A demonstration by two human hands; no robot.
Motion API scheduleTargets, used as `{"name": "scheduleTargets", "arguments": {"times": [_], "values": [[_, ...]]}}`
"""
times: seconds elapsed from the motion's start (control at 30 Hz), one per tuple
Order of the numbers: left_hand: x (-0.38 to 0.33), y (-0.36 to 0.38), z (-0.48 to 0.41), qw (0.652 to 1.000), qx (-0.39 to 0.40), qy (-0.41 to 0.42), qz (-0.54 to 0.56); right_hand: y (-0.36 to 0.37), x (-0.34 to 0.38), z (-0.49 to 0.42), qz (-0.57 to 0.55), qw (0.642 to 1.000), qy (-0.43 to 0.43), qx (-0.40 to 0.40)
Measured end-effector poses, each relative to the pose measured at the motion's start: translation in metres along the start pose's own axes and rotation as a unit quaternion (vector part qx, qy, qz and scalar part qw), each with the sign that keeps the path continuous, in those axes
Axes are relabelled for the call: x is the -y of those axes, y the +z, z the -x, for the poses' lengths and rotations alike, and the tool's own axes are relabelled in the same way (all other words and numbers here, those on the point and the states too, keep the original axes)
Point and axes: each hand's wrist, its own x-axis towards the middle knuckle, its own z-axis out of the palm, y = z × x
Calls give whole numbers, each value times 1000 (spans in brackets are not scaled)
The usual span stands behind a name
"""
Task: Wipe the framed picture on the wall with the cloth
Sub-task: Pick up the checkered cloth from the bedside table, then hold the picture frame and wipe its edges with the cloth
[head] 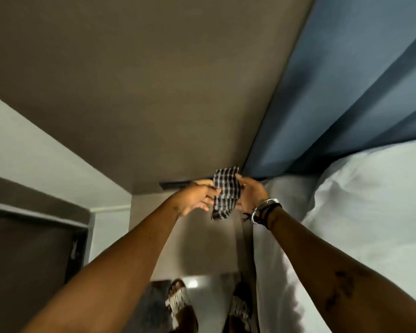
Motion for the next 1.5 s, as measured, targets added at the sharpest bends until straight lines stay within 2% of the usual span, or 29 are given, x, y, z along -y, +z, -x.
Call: {"name": "scheduleTargets", "arguments": {"times": [0.17,0.4,0.5,0.6,0.77,0.83,0.93,1.03,1.17,1.23,1.3,1.4,1.43,1.5], "values": [[-106,28,71,993,11,109,-54,23,87,92,-2,991,-113,73],[-231,85,144,952,42,265,-145,21,188,217,18,953,-286,100],[-275,112,173,909,36,368,-194,15,217,264,4,941,-331,74],[-330,137,198,847,2,470,-249,17,250,317,-14,921,-383,65],[-408,154,238,738,-120,567,-347,18,305,387,-61,881,-464,66],[-440,156,257,671,-164,614,-383,19,332,413,-83,862,-496,62],[-492,158,282,514,-245,672,-473,26,376,448,-112,832,-542,-16],[-556,162,312,363,-303,696,-540,34,426,478,-136,783,-603,-75],[-637,174,356,229,-383,694,-565,55,501,508,-115,680,-711,-133],[-673,183,376,182,-417,691,-562,77,538,520,-84,633,-754,-154],[-707,198,393,143,-451,679,-561,104,574,529,-49,595,-771,-219],[-753,228,412,127,-494,641,-573,139,617,531,36,530,-774,-345],[-764,234,417,114,-507,622,-586,150,627,528,84,516,-766,-374],[-785,245,424,57,-534,562,-629,160,648,521,161,512,-729,-424]]}}
